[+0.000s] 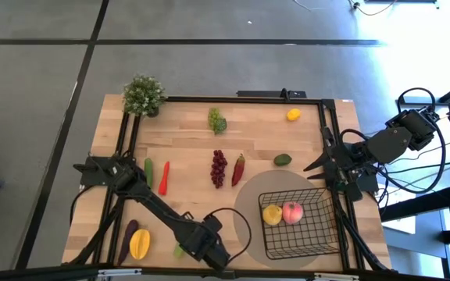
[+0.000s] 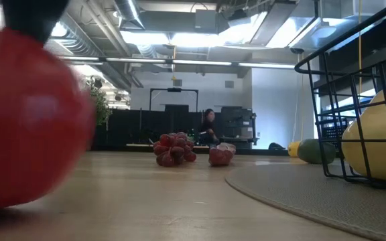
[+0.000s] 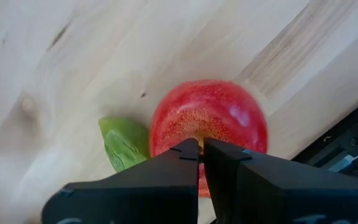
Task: Build produce basket
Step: Put the apple into the wire basket
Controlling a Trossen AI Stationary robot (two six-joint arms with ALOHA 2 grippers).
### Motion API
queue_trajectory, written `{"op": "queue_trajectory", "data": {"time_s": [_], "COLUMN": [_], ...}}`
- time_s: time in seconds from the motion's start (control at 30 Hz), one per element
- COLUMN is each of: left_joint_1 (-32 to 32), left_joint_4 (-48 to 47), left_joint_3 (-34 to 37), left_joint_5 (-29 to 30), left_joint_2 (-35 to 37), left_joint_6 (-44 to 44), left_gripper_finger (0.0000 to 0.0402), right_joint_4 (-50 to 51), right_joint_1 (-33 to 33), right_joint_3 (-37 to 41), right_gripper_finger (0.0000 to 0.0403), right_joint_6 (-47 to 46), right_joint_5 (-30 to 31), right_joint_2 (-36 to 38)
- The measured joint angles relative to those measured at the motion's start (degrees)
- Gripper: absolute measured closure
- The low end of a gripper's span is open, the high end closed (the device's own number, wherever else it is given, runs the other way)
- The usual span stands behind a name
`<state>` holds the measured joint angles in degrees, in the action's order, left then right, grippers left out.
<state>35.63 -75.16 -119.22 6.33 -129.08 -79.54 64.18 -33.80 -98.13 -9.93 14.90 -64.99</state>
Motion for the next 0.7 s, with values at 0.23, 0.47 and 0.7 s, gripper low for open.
{"op": "queue_trajectory", "data": {"time_s": [0.23,0.47,0.7], "left_joint_1": [-2.84,-6.36,-9.96], "left_joint_4": [0.40,1.93,9.25], "left_joint_3": [0.00,0.00,0.00], "left_joint_5": [1.69,2.48,5.23], "left_joint_2": [2.76,6.24,10.97], "left_joint_6": [7.43,14.72,23.95], "left_gripper_finger": [0.0401,0.0401,0.0401], "right_joint_4": [1.67,3.39,5.52], "right_joint_1": [0.00,-0.02,-0.02], "right_joint_3": [0.00,0.00,0.00], "right_gripper_finger": [0.0315,0.0315,0.0315], "right_joint_6": [0.00,-0.02,-0.31], "right_joint_5": [0.00,0.00,-0.02], "right_joint_2": [0.00,0.02,0.14]}}
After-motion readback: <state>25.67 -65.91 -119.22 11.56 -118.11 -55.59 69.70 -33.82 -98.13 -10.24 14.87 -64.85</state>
